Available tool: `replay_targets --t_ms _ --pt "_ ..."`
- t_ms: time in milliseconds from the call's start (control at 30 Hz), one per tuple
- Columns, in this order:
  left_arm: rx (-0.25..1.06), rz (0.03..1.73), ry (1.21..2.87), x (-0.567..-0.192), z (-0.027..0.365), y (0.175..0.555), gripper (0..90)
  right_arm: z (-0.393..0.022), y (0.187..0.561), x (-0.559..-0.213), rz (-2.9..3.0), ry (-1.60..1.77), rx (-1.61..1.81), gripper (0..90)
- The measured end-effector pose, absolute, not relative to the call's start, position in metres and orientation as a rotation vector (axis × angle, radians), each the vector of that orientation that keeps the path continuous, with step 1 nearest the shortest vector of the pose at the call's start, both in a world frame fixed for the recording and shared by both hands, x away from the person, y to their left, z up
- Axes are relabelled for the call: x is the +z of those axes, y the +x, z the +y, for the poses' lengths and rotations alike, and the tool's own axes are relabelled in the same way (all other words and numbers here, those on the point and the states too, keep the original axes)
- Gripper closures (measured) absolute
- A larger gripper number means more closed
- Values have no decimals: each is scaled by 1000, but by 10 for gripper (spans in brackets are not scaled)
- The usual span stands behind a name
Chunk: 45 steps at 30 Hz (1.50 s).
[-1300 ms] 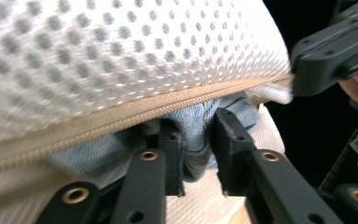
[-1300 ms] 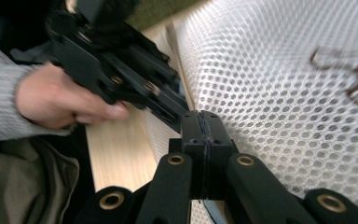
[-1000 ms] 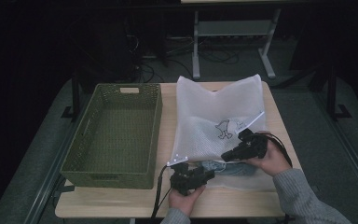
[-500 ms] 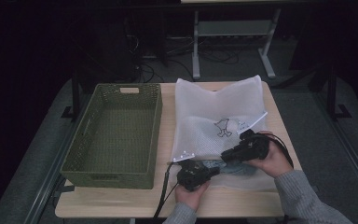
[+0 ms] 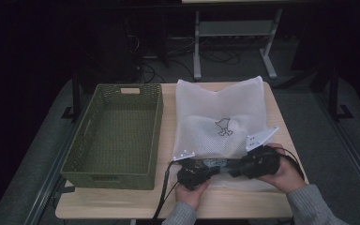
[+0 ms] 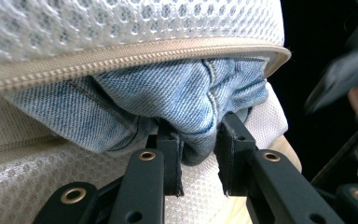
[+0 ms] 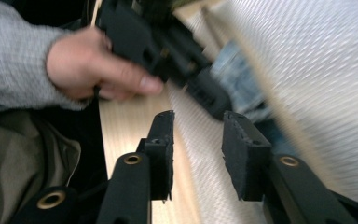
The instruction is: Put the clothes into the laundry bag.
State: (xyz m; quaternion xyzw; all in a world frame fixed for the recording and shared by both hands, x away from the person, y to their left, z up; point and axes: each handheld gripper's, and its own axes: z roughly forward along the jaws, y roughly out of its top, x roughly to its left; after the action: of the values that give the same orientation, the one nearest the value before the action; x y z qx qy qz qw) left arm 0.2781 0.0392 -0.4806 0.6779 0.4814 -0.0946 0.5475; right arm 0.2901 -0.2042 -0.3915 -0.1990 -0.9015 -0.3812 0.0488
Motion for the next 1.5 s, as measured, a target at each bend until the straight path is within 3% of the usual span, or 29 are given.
replay_targets --t_ms 300,633,767,833,967,1500 --pt "-226 1150 1605 -481 38 280 732 -189 283 -433 -2793 -581 -1005 575" --pt "-223 1168 1601 -480 37 283 734 -171 283 -452 -2937 -562 -878 580" --pt "-224 1176 1604 -480 37 285 726 -171 280 -455 -2980 -606 -914 687" --pt "-240 1189 1602 -482 37 287 722 -170 281 -455 -2983 -625 -902 828" --pt "-220 1210 1595 -485 36 290 736 -170 283 -454 -2968 -637 -883 888" --pt "-101 1307 1532 -479 39 305 745 -178 263 -454 -2855 -517 -824 896"
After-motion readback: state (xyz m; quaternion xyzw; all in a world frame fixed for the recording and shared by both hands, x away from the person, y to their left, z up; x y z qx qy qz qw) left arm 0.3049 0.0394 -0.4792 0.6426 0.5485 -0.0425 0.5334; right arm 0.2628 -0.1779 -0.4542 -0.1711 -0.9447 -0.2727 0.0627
